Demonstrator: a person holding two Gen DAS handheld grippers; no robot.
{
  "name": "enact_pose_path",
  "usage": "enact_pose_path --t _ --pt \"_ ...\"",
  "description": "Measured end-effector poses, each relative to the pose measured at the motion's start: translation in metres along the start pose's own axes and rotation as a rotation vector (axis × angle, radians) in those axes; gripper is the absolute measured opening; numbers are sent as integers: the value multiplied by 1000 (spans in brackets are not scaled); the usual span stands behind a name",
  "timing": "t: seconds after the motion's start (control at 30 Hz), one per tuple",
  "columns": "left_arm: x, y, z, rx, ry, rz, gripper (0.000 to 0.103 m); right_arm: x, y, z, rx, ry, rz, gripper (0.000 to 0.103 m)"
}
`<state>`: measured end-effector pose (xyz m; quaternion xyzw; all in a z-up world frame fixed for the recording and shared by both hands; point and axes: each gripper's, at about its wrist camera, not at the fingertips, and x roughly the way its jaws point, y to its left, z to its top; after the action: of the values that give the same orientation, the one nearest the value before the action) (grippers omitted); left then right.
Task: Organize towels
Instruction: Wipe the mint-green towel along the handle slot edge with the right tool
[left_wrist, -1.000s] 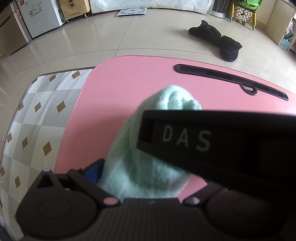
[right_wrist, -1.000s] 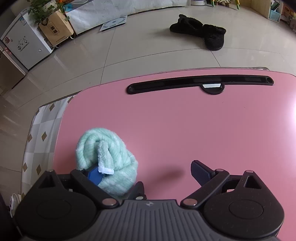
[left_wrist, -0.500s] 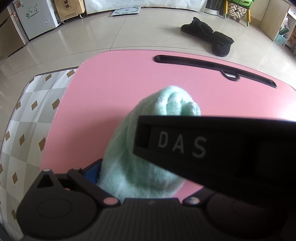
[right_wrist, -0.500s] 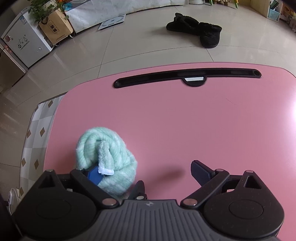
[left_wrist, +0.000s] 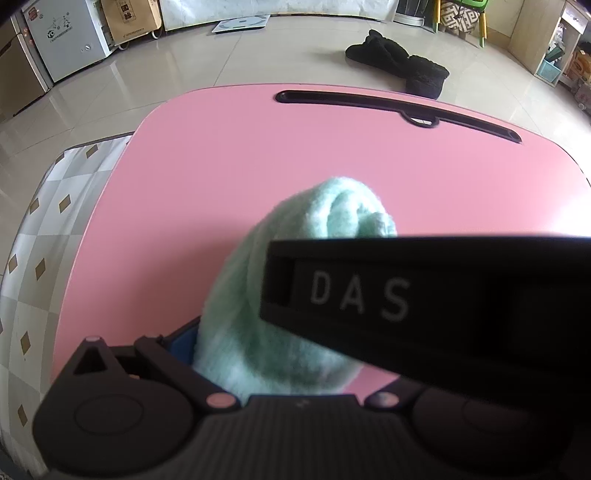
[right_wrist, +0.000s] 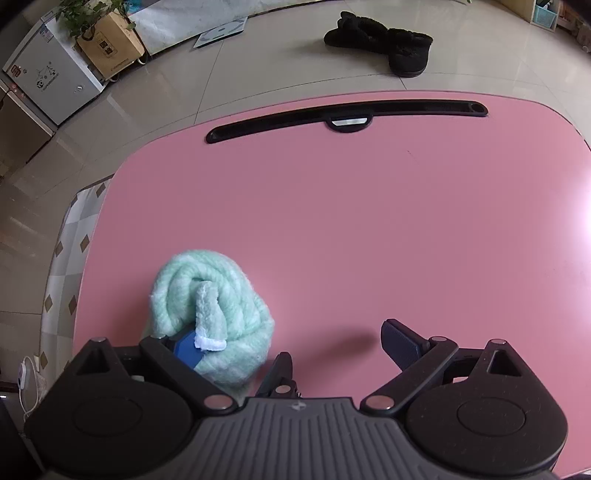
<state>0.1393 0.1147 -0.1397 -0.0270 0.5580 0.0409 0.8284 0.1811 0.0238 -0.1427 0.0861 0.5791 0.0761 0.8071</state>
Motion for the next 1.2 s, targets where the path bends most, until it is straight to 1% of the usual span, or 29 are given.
enact_pose_path --t 0.23,0.47,0.67,0.83,1.2 --pt "-4 -8 -8 16 -3 -7 103 -5 -7 -10 8 12 -4 97" --pt "-1 -13 -4 35 -31 -16 103 -6 -14 -9 25 12 -3 97" --pt "4 -20 7 41 -56 -19 103 -4 -21 -1 56 -1 -4 97" --pt "9 -29 16 49 -73 -23 103 -4 -27 7 69 -31 -18 97" --pt "21 -62 39 119 -118 -57 103 -4 -56 26 143 -78 -48 97"
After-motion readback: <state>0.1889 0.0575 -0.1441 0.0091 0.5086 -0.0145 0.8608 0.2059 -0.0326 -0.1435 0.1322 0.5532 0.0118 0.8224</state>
